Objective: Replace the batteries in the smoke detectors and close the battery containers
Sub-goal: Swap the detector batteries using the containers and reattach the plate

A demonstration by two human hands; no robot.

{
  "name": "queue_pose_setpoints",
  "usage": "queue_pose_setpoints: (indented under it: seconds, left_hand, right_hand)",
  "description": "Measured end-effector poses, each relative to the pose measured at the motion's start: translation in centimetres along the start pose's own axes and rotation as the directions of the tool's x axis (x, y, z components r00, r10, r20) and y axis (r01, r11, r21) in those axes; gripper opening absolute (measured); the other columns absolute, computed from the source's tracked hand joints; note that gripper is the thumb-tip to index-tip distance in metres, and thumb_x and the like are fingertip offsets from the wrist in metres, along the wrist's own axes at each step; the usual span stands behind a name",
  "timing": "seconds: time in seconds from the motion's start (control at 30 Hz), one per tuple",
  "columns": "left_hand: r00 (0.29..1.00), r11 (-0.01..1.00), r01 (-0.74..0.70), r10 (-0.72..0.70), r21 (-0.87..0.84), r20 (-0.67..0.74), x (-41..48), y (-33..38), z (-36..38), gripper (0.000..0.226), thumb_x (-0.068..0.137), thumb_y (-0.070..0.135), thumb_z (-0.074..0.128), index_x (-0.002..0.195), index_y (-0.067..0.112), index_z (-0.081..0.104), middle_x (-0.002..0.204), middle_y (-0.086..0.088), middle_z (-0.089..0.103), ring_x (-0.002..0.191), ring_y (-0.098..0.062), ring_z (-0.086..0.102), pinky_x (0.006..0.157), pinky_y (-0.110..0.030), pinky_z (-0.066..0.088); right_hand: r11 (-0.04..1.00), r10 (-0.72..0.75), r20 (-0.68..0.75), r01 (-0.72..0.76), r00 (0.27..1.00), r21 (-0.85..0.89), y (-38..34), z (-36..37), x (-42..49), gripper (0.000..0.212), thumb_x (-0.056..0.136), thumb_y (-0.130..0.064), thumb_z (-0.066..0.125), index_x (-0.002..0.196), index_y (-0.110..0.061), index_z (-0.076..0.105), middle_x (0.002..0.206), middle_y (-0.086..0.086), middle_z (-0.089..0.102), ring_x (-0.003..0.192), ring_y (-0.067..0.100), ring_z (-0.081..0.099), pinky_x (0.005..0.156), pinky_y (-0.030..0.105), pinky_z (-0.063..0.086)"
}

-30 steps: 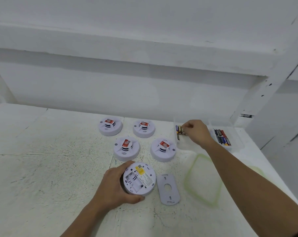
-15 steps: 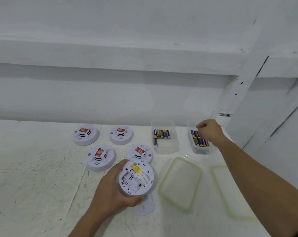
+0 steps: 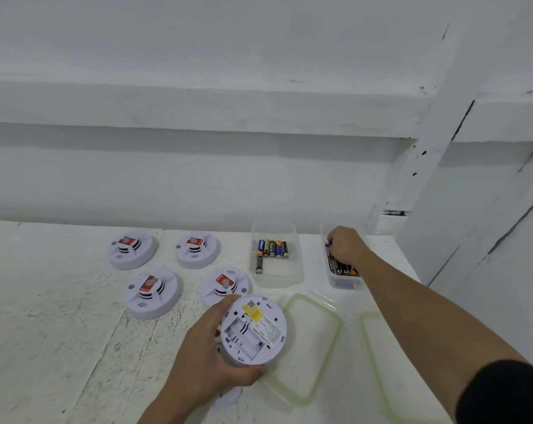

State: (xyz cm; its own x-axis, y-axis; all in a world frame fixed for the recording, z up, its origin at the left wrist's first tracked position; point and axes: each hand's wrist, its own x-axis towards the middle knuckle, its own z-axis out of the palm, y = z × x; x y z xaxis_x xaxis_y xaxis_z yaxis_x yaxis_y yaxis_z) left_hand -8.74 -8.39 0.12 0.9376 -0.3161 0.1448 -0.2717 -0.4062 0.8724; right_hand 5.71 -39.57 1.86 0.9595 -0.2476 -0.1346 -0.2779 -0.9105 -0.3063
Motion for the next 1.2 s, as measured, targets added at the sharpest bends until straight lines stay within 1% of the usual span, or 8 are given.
queue_pose_setpoints:
  seconds: [0.13,0.4,0.6,0.7,0.83,1.0,1.1,1.2]
  left_hand:
    - [1.0,1.0,0.03,-0.03,-0.001,-0.003,0.2,0.0,0.6,0.095,0.038,0.026,0.093,0.119,0.043,0.048,0.113,0.035,0.056,0.1,0.008,0.056,0.074,-0.003,0.042]
    - [0.999,0.999,0.03,-0.03,0.014,-0.019,0.3,0.8,1.2,0.092,0.041,0.014,0.096,0.114,0.045,0.048,0.109,0.04,0.054,0.096,0.01,0.056,0.072,-0.003,0.043]
    - [1.0,1.0,0.018,-0.017,0.021,-0.004,0.7,1.4,1.5,0.092,0.04,0.02,0.095,0.115,0.046,0.047,0.11,0.043,0.052,0.098,0.012,0.053,0.073,-0.002,0.041]
    - [1.0,1.0,0.025,-0.025,0.017,-0.006,0.8,1.6,1.5,0.091,0.035,0.036,0.089,0.114,0.05,0.046,0.113,0.041,0.05,0.1,0.012,0.052,0.074,-0.003,0.042]
    - [1.0,1.0,0.014,-0.014,0.02,0.011,0.8,1.6,1.6,0.089,0.04,0.024,0.095,0.113,0.046,0.048,0.112,0.039,0.052,0.099,0.012,0.052,0.073,-0.003,0.041]
    - [1.0,1.0,0.007,-0.007,0.013,0.024,0.6,1.7,1.6,0.088,0.041,0.026,0.096,0.112,0.048,0.049,0.109,0.037,0.051,0.104,0.011,0.05,0.076,0.0,0.037]
    - [1.0,1.0,-0.015,0.015,0.014,0.01,0.6,2.2,1.6,0.087,0.04,0.022,0.096,0.107,0.05,0.048,0.109,0.038,0.048,0.104,0.013,0.048,0.075,0.001,0.035]
    - [0.999,0.999,-0.038,0.038,0.021,0.009,0.6,2.7,1.6,0.089,0.038,0.029,0.095,0.104,0.064,0.046,0.111,0.036,0.047,0.105,0.011,0.049,0.076,0.001,0.035]
  right_hand:
    - [1.0,-0.008,0.023,0.008,1.0,-0.009,-0.3,-0.1,0.4,0.015,0.085,-0.004,0.055,0.07,-0.005,0.055,0.079,0.011,0.059,0.081,0.028,0.055,0.071,0.032,0.048]
    - [0.998,-0.055,0.094,0.053,0.994,0.031,0.6,-0.2,1.0,0.023,0.086,-0.009,0.06,0.104,0.004,0.067,0.11,0.017,0.065,0.103,0.032,0.059,0.088,0.038,0.049]
    - [0.951,-0.022,0.085,-0.006,0.996,0.309,1.1,-0.4,0.6,0.02,0.079,-0.002,0.065,0.091,-0.013,0.053,0.08,0.0,0.052,0.074,0.02,0.05,0.053,0.023,0.036]
    - [0.869,0.044,0.057,-0.067,0.997,0.49,1.6,-0.4,0.6,0.023,0.079,0.001,0.064,0.084,-0.016,0.048,0.083,0.011,0.058,0.062,0.023,0.053,0.055,0.03,0.044]
    - [0.633,0.135,0.11,-0.172,0.985,0.755,1.8,-1.5,-0.5,0.023,0.084,0.005,0.06,0.097,-0.01,0.047,0.079,0.018,0.059,0.059,0.024,0.06,0.051,0.029,0.053]
    - [0.299,0.071,0.045,-0.064,0.996,0.952,-0.6,-3.8,-5.2,0.022,0.087,0.006,0.055,0.106,-0.005,0.052,0.077,0.018,0.061,0.059,0.023,0.06,0.05,0.026,0.054]
    - [0.26,-0.059,0.048,-0.031,0.997,0.965,-2.8,-4.0,-9.5,0.012,0.086,0.008,0.056,0.092,-0.002,0.059,0.075,0.018,0.064,0.061,0.024,0.063,0.055,0.025,0.056]
    - [0.349,-0.191,0.036,0.034,0.981,0.936,-4.5,-2.6,-13.8,0.015,0.082,0.008,0.062,0.084,-0.006,0.06,0.072,0.013,0.065,0.062,0.021,0.062,0.057,0.027,0.053]
